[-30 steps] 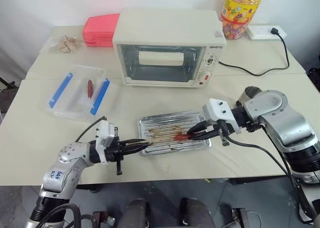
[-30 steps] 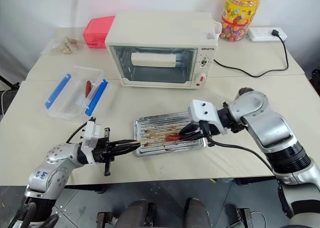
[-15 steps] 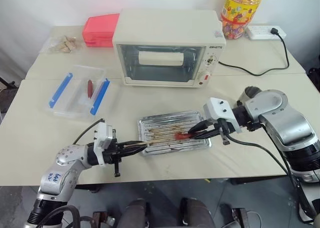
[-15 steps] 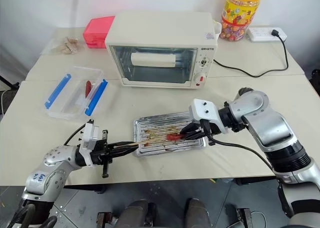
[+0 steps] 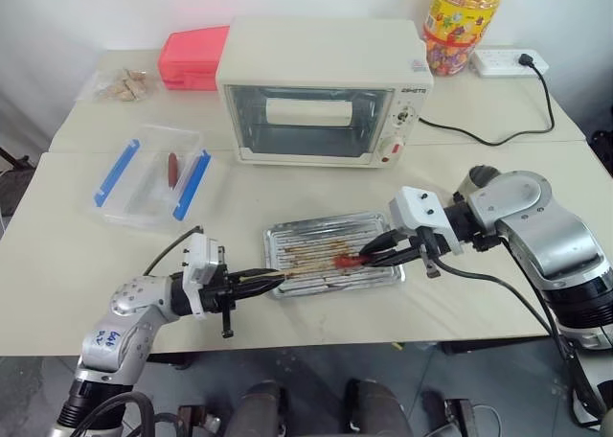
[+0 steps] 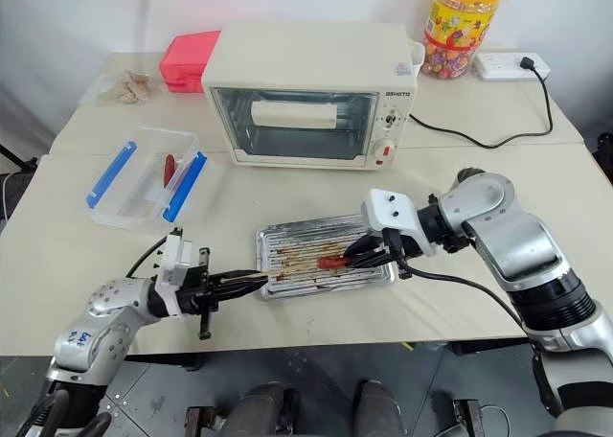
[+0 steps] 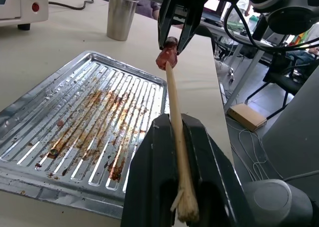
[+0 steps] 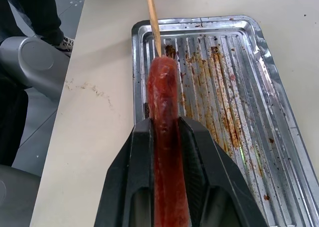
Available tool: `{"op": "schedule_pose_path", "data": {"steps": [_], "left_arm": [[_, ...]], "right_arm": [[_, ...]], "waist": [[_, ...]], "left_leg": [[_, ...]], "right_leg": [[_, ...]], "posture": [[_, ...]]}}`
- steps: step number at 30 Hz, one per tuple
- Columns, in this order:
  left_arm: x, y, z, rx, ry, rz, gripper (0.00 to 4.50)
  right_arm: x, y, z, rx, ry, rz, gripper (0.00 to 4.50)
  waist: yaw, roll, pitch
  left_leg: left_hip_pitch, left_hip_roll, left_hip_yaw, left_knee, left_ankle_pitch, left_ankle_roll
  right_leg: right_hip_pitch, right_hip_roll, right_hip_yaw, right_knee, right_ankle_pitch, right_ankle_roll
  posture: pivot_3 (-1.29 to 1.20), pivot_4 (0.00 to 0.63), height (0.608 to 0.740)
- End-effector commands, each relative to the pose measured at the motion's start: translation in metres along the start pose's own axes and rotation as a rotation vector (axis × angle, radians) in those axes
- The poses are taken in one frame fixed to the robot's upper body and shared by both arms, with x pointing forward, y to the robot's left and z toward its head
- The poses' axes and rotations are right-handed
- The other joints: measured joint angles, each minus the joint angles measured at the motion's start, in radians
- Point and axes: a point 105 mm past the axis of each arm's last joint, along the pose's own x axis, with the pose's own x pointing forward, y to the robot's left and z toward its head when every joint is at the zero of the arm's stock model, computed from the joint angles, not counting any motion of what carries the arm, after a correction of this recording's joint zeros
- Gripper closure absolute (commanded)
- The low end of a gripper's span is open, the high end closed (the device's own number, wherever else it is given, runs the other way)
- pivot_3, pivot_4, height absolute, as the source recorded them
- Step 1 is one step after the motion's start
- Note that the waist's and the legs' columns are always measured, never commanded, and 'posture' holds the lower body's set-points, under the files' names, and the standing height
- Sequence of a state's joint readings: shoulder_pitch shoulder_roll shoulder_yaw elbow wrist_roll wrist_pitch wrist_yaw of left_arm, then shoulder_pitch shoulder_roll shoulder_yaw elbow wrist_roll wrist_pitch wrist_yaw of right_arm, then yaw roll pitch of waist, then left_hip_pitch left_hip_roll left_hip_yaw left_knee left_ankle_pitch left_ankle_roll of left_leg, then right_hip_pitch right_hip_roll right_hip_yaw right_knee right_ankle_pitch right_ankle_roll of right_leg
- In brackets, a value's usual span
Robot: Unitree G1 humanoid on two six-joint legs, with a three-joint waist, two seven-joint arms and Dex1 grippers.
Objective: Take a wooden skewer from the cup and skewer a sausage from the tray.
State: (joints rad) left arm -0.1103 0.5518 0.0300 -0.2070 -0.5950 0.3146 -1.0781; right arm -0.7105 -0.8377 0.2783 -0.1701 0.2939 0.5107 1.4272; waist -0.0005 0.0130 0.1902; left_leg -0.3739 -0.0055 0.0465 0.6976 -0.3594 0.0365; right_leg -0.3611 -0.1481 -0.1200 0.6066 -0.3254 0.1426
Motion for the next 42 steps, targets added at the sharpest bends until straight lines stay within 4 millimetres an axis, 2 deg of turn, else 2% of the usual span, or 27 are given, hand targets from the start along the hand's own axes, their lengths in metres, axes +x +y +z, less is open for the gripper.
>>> {"op": "schedule_pose_path", "data": {"steps": [1, 8, 12, 16, 18, 19, 20, 23, 28, 31, 34, 39, 42], "left_arm": [[0.004, -0.002, 0.004, 0.025, -0.014, -0.014, 4.50], [0.014, -0.006, 0.005, 0.002, -0.041, -0.060, 4.50], [0.017, -0.004, 0.005, 0.021, -0.036, -0.060, 4.50], [0.011, -0.001, 0.006, 0.028, -0.031, -0.032, 4.50], [0.002, 0.001, 0.005, 0.026, -0.019, -0.003, 4.50], [-0.005, 0.002, 0.004, 0.024, -0.007, 0.022, 4.50], [-0.014, 0.003, 0.004, 0.025, 0.003, 0.049, 4.50], [-0.033, 0.008, 0.004, 0.029, 0.018, 0.126, 4.50], [-0.054, 0.012, 0.004, 0.025, 0.015, 0.234, 4.50], [-0.063, 0.014, 0.003, 0.019, 0.015, 0.287, 4.50], [-0.062, 0.014, 0.002, 0.016, 0.012, 0.287, 4.50], [-0.057, 0.014, 0.004, 0.017, 0.008, 0.274, 4.50], [-0.055, 0.014, 0.005, 0.020, 0.005, 0.268, 4.50]], "right_arm": [[0.002, 0.006, 0.016, -0.064, -0.033, 0.037, 3.76], [0.010, 0.012, 0.021, -0.070, -0.063, 0.079, 3.76], [0.012, 0.008, 0.019, -0.063, -0.064, 0.067, 3.76], [0.009, 0.003, 0.012, -0.033, -0.041, 0.015, 3.76], [0.005, -0.003, 0.003, 0.040, 0.009, -0.047, 3.76], [0.003, -0.012, 0.001, 0.068, 0.015, -0.122, 3.38], [0.003, -0.015, -0.001, 0.096, 0.023, -0.161, 3.17], [0.004, -0.025, -0.003, 0.160, 0.017, -0.298, 2.17], [0.010, -0.020, -0.022, 0.258, 0.124, -0.383, 0.58], [0.029, -0.004, -0.017, 0.334, 0.078, -0.343, 0.58], [0.038, -0.005, -0.016, 0.376, 0.071, -0.379, 0.58], [0.042, -0.008, -0.026, 0.377, 0.117, -0.416, 0.58], [0.042, -0.011, -0.030, 0.360, 0.133, -0.427, 1.11]], "waist": [[0.000, 0.000, 0.000], [0.001, 0.000, 0.000], [0.000, 0.000, 0.000], [0.000, 0.000, 0.000], [0.000, 0.000, 0.000], [-0.001, 0.000, 0.000], [-0.001, 0.000, 0.000], [-0.003, 0.000, 0.000], [0.003, 0.000, 0.000], [0.002, 0.000, 0.000], [-0.001, 0.000, 0.000], [0.000, 0.000, 0.000], [-0.001, 0.000, 0.000]], "left_leg": [[0.000, 0.000, 0.000, 0.000, 0.000, 0.000], [0.000, 0.000, 0.000, 0.000, 0.000, 0.000], [0.000, 0.000, 0.000, 0.000, 0.000, 0.000], [0.000, 0.000, 0.000, 0.000, 0.000, 0.000], [0.000, 0.000, 0.000, 0.000, 0.000, 0.000], [0.000, 0.000, 0.000, 0.000, 0.000, 0.000], [0.000, 0.000, 0.000, 0.000, 0.000, 0.000], [0.000, 0.000, 0.000, 0.000, 0.000, 0.000], [0.000, 0.000, -0.001, 0.000, 0.000, 0.000], [0.000, 0.000, -0.002, 0.000, 0.000, 0.000], [0.000, 0.000, -0.001, 0.000, 0.000, 0.000], [0.000, 0.000, -0.001, 0.000, 0.000, 0.000], [0.000, -0.001, -0.002, -0.001, 0.000, 0.000]], "right_leg": [[0.000, 0.000, 0.000, 0.000, 0.000, 0.000], [0.000, 0.000, 0.000, 0.000, 0.000, 0.000], [0.000, 0.000, 0.000, 0.000, 0.000, 0.000], [0.000, 0.000, 0.000, 0.000, 0.000, 0.000], [0.000, 0.000, 0.000, 0.000, 0.000, 0.000], [0.000, 0.000, 0.000, 0.000, 0.000, 0.000], [0.000, 0.000, 0.000, 0.001, 0.000, 0.000], [-0.001, 0.000, 0.000, 0.001, 0.000, 0.000], [-0.001, 0.000, 0.000, 0.001, 0.000, 0.000], [0.000, -0.001, 0.000, 0.001, 0.000, 0.000], [-0.001, 0.000, 0.000, 0.001, 0.000, 0.000], [-0.001, 0.000, 0.000, 0.002, 0.000, 0.000], [-0.001, 0.000, 0.000, 0.002, 0.000, 0.000]], "posture": [[0.00, 0.150, 0.740], [0.00, 0.150, 0.740], [0.00, 0.150, 0.740], [0.00, 0.150, 0.740], [0.00, 0.150, 0.740], [0.00, 0.150, 0.740], [0.00, 0.150, 0.740], [0.00, 0.150, 0.740], [0.00, 0.150, 0.740], [0.00, 0.150, 0.740], [0.00, 0.150, 0.740], [0.00, 0.150, 0.740], [0.00, 0.150, 0.740]]}}
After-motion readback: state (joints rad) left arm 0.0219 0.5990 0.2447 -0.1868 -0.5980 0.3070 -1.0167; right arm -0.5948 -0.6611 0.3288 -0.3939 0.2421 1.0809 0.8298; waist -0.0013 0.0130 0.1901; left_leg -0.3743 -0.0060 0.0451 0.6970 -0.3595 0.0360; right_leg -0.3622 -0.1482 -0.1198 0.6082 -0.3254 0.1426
